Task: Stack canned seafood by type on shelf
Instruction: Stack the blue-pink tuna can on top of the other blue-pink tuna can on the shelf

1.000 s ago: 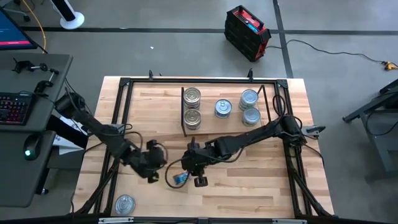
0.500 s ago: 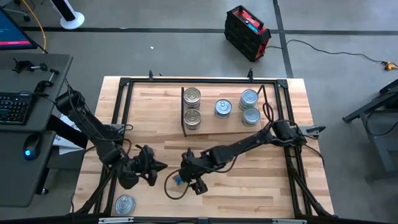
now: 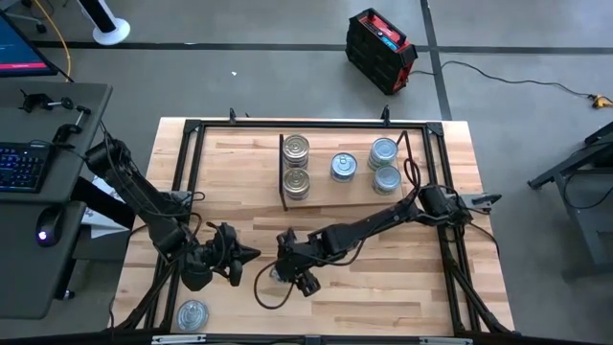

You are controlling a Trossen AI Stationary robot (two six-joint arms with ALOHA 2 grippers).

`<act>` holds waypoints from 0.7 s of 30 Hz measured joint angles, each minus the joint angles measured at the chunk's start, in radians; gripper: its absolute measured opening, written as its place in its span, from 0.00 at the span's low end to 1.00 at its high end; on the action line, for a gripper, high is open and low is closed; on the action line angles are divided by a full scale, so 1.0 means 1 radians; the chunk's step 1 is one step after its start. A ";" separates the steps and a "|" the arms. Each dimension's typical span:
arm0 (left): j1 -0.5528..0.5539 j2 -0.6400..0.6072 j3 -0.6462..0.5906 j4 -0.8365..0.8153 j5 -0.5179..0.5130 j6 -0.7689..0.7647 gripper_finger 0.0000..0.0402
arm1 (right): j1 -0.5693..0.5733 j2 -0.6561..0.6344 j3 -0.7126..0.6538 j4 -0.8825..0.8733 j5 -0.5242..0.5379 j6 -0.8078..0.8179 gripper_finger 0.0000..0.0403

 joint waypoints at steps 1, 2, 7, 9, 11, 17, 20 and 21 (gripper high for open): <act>0.000 0.000 0.000 -0.001 0.000 0.002 0.00 | 0.000 0.000 0.000 -0.003 0.009 -0.038 0.79; 0.000 0.000 0.000 -0.001 0.000 0.002 0.00 | 0.000 0.000 0.000 -0.010 0.016 -0.079 0.79; 0.000 0.000 0.000 0.000 0.000 -0.008 0.00 | -0.005 0.000 0.000 -0.046 0.052 -0.207 0.79; 0.000 0.000 0.002 0.004 0.000 -0.010 0.00 | -0.013 0.000 0.000 -0.045 0.053 -0.248 0.79; 0.000 0.000 0.011 0.004 0.000 -0.013 0.00 | -0.025 0.000 0.000 -0.033 0.052 -0.267 0.79; 0.000 0.000 0.033 0.004 0.000 -0.009 0.00 | -0.052 0.000 -0.001 -0.012 0.047 -0.356 0.79; 0.000 0.000 0.034 0.004 -0.002 -0.013 0.00 | -0.054 0.000 0.000 -0.019 0.022 -0.390 0.79; 0.000 0.000 0.034 0.005 -0.005 -0.017 0.00 | -0.054 0.001 0.000 -0.028 0.003 -0.397 0.79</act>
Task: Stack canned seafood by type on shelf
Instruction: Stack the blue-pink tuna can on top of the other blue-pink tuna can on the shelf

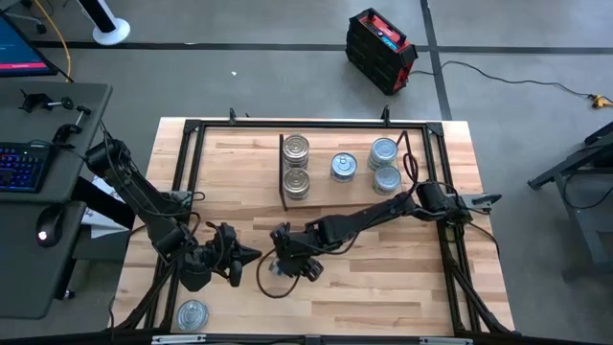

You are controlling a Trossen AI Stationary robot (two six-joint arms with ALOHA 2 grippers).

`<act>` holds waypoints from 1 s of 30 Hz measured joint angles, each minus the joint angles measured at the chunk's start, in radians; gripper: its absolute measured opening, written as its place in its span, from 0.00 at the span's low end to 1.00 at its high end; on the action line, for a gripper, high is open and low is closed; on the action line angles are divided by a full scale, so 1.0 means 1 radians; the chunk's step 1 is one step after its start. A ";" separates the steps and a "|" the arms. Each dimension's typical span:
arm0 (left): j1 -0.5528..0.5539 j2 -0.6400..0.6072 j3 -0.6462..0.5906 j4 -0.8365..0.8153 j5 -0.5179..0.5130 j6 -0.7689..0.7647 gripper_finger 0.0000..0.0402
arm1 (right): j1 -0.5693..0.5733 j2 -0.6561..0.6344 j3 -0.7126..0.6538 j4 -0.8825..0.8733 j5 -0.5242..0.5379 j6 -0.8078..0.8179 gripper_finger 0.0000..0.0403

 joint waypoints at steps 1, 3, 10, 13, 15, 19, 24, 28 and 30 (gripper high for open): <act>0.000 0.000 0.000 0.000 -0.001 -0.006 0.00 | 0.000 0.004 0.000 -0.004 -0.018 -0.007 0.79; 0.000 0.000 0.000 0.005 -0.003 -0.013 0.00 | 0.000 0.008 0.000 -0.012 -0.024 -0.018 0.79; 0.000 -0.006 0.000 0.107 -0.030 0.052 0.00 | -0.007 0.028 -0.001 0.023 0.013 -0.017 0.79; 0.000 -0.032 0.000 0.133 -0.049 0.096 0.00 | -0.011 0.028 -0.001 0.018 0.013 -0.016 0.79; 0.001 -0.061 0.000 0.142 -0.059 0.132 0.00 | -0.011 0.028 -0.001 0.016 0.013 -0.016 0.78; 0.001 -0.157 0.000 0.151 -0.065 0.249 0.00 | -0.003 0.029 -0.001 0.012 0.013 -0.015 0.68; 0.002 -0.294 0.000 0.151 -0.090 0.422 0.00 | 0.008 0.029 -0.001 0.021 -0.007 -0.006 0.52; 0.002 -0.384 0.000 0.151 -0.105 0.548 0.00 | 0.009 0.029 -0.001 0.018 -0.024 0.067 0.47; 0.002 -0.416 0.000 0.150 -0.110 0.600 0.00 | 0.011 0.029 0.000 0.014 -0.041 0.137 0.46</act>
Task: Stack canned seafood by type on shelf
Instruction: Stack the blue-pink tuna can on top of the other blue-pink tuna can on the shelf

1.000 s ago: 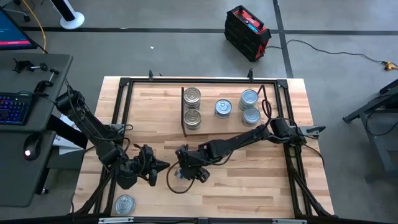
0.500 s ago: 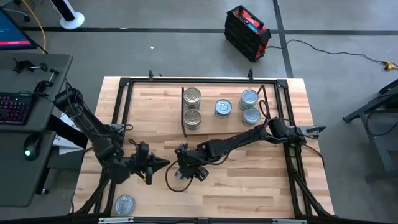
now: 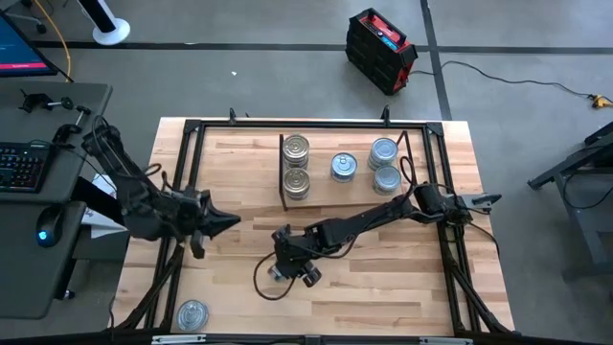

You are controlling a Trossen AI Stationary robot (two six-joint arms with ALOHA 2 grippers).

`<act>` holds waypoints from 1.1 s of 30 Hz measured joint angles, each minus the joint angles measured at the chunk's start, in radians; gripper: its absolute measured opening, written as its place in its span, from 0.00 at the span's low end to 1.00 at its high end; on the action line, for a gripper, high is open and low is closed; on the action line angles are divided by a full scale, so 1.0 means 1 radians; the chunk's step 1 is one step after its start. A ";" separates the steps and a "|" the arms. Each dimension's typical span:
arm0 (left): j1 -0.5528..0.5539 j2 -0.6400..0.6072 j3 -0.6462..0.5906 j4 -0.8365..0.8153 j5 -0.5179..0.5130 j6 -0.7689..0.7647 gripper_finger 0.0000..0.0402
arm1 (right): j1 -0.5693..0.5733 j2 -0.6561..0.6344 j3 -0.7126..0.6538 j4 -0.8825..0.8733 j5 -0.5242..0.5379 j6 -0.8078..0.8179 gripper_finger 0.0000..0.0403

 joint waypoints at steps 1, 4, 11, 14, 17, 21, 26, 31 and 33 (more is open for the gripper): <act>0.000 -0.014 0.000 -0.001 0.000 0.027 0.00 | 0.003 0.000 0.000 -0.002 0.001 0.036 0.46; 0.000 -0.044 0.000 0.000 -0.001 0.092 0.00 | 0.016 -0.001 0.000 -0.010 0.018 0.139 0.46; 0.000 -0.074 0.000 -0.001 0.000 0.240 0.00 | 0.053 -0.086 -0.003 -0.122 0.144 0.361 0.44; 0.000 -0.080 0.000 -0.005 0.000 0.293 0.00 | 0.068 -0.170 0.000 -0.242 0.284 0.439 0.44; 0.007 -0.082 0.000 -0.003 0.000 0.347 0.00 | 0.077 -0.221 0.000 -0.360 0.447 0.481 0.44; 0.045 -0.079 0.000 -0.002 0.003 0.358 0.00 | 0.056 -0.254 -0.001 -0.453 0.643 0.491 0.44; 0.086 -0.078 0.000 -0.002 0.021 0.334 0.00 | -0.028 -0.249 -0.001 -0.449 0.821 0.313 0.44; 0.099 -0.077 0.000 -0.005 0.022 0.285 0.00 | -0.128 -0.248 -0.001 -0.389 0.887 0.148 0.44; 0.098 -0.077 0.000 -0.007 0.022 0.274 0.00 | -0.160 -0.247 -0.001 -0.377 0.883 0.105 0.44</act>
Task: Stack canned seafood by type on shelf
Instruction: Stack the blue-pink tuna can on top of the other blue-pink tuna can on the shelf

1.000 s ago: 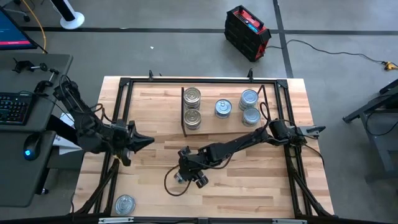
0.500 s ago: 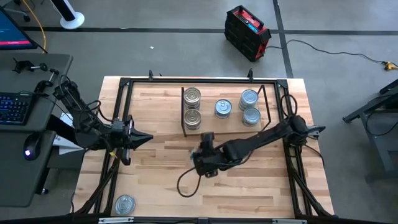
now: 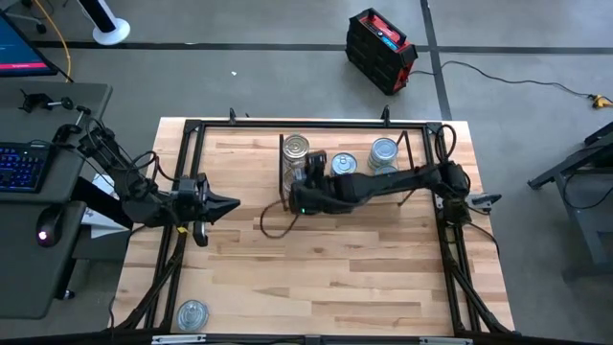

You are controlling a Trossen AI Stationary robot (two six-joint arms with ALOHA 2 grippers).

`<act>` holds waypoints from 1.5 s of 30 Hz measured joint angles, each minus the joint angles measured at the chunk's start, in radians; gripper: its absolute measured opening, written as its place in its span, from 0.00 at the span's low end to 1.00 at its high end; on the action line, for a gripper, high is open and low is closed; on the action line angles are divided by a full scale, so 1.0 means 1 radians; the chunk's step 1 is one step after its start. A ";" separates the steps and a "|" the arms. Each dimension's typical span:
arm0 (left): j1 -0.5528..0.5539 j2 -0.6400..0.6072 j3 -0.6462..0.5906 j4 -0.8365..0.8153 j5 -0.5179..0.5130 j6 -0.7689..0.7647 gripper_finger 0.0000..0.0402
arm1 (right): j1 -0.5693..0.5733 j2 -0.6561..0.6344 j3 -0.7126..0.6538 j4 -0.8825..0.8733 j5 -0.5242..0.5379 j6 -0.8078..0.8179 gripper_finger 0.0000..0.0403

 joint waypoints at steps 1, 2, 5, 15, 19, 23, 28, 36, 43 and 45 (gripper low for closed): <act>0.000 0.000 0.000 -0.001 0.000 -0.001 0.00 | -0.015 0.002 0.000 0.013 -0.004 -0.022 0.44; 0.000 0.000 0.000 -0.002 0.000 -0.001 0.00 | -0.027 0.002 0.000 0.029 -0.009 -0.041 0.44; 0.000 0.000 0.000 -0.007 0.000 -0.002 0.00 | -0.050 0.002 0.000 0.072 -0.036 -0.106 0.44; 0.000 0.000 0.000 -0.024 0.000 -0.003 0.00 | -0.055 0.004 -0.022 0.133 -0.107 -0.151 0.44; 0.000 0.000 0.000 -0.025 0.000 -0.004 0.00 | -0.054 0.004 -0.049 0.166 -0.076 -0.152 0.44; 0.000 0.000 0.000 -0.025 0.000 -0.007 0.00 | -0.052 0.004 -0.064 0.196 -0.036 -0.152 0.44; 0.000 0.000 0.000 -0.025 0.000 -0.011 0.00 | -0.051 0.004 -0.064 0.208 -0.050 -0.148 0.48; 0.000 0.000 0.000 -0.025 0.000 -0.026 0.00 | -0.050 0.004 -0.064 0.244 -0.083 -0.147 0.53; 0.000 0.000 0.000 -0.025 0.000 -0.029 0.00 | -0.050 0.004 -0.064 0.249 -0.078 -0.147 0.54; 0.000 0.000 0.000 -0.025 0.000 -0.029 0.00 | -0.049 0.004 -0.064 0.249 -0.079 -0.148 0.54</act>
